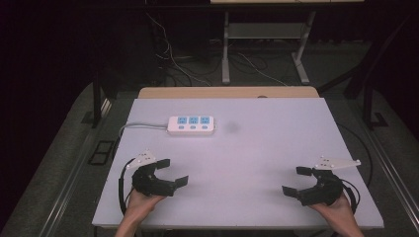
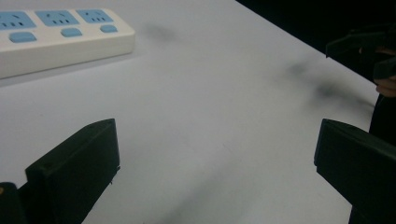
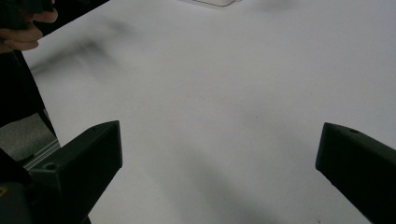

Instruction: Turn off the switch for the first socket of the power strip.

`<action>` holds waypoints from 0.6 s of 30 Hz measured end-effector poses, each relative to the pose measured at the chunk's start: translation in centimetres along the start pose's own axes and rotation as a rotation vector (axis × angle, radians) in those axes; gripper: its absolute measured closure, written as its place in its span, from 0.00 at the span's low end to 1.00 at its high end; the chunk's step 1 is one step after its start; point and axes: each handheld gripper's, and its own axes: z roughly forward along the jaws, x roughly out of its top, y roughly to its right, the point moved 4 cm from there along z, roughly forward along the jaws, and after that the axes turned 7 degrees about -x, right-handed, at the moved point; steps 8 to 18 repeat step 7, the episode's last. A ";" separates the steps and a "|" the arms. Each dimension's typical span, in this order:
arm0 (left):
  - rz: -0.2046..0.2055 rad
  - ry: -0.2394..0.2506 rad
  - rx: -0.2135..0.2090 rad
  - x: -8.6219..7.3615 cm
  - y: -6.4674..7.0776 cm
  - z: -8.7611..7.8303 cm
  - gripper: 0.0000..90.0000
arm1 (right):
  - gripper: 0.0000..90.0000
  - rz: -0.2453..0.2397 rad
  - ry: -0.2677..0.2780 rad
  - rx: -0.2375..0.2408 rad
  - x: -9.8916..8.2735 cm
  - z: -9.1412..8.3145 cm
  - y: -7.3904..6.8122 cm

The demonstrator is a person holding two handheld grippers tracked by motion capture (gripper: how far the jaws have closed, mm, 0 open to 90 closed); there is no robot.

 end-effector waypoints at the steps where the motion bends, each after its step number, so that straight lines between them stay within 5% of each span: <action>1: 0.005 -0.016 -0.003 -0.2 0.1 0.3 0.00 | 0.00 -0.001 -0.001 0.000 0.0 0.0 0.0; 7: 0.025 -0.078 -0.016 -1.0 0.4 1.1 0.00 | 0.00 -0.001 -0.004 0.001 -0.1 0.0 0.0; 18: 0.025 -0.078 -0.016 -1.0 0.4 1.1 0.00 | 0.00 -0.001 -0.004 0.001 -0.1 0.0 0.0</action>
